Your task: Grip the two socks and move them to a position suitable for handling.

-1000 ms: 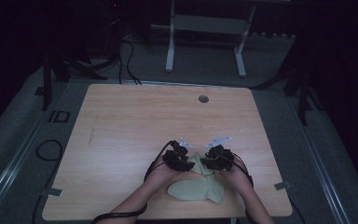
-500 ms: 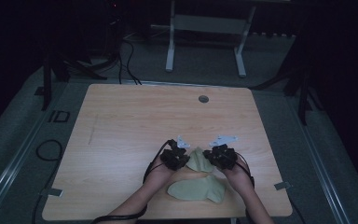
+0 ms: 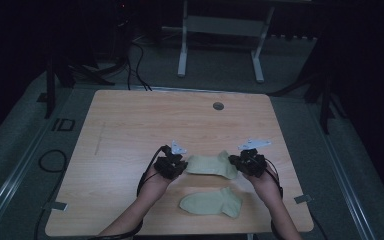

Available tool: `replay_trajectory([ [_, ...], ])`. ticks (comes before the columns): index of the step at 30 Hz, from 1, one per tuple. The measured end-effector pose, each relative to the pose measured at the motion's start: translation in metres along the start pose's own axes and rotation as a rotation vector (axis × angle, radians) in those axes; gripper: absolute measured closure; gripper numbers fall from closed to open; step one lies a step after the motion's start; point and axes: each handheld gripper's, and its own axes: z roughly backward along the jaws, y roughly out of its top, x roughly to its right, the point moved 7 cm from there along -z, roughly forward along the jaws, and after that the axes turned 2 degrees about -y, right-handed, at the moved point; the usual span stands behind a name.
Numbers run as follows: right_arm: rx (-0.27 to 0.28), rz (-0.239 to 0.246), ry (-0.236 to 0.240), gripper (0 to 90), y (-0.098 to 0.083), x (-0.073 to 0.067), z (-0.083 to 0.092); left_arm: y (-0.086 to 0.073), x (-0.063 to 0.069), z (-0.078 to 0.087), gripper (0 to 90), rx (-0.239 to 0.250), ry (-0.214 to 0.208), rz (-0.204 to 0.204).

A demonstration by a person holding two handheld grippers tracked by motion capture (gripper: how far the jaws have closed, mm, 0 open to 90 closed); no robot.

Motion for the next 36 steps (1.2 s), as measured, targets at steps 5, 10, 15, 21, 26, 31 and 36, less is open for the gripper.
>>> replay_trajectory([
  [5, -0.055, -0.014, -0.005, 85.1, -0.011, 0.002, -0.021, -0.012, -0.001, -0.016, 88.2, -0.015, 0.000, 0.021],
  [10, -0.093, -0.022, -0.009, 83.7, -0.018, 0.004, -0.034, -0.021, -0.002, -0.024, 87.7, -0.035, -0.013, 0.031],
  [15, -0.086, -0.011, -0.023, 66.5, -0.016, 0.002, -0.030, -0.015, -0.002, -0.011, 61.9, 0.010, 0.056, -0.034],
  [21, -0.024, 0.010, -0.002, 69.8, -0.001, -0.012, -0.017, -0.001, 0.007, 0.001, 78.3, 0.077, 0.008, -0.044],
  [26, -0.034, 0.028, 0.010, 69.8, -0.002, -0.023, -0.028, -0.007, 0.014, -0.020, 82.3, 0.015, -0.016, -0.060],
  [31, -0.098, 0.036, -0.002, 68.9, -0.015, -0.017, -0.043, -0.013, 0.010, -0.035, 82.1, -0.016, -0.019, -0.054],
  [36, -0.084, 0.020, 0.026, 67.1, -0.022, -0.008, -0.043, -0.012, 0.002, -0.039, 79.8, 0.004, -0.033, -0.049],
])
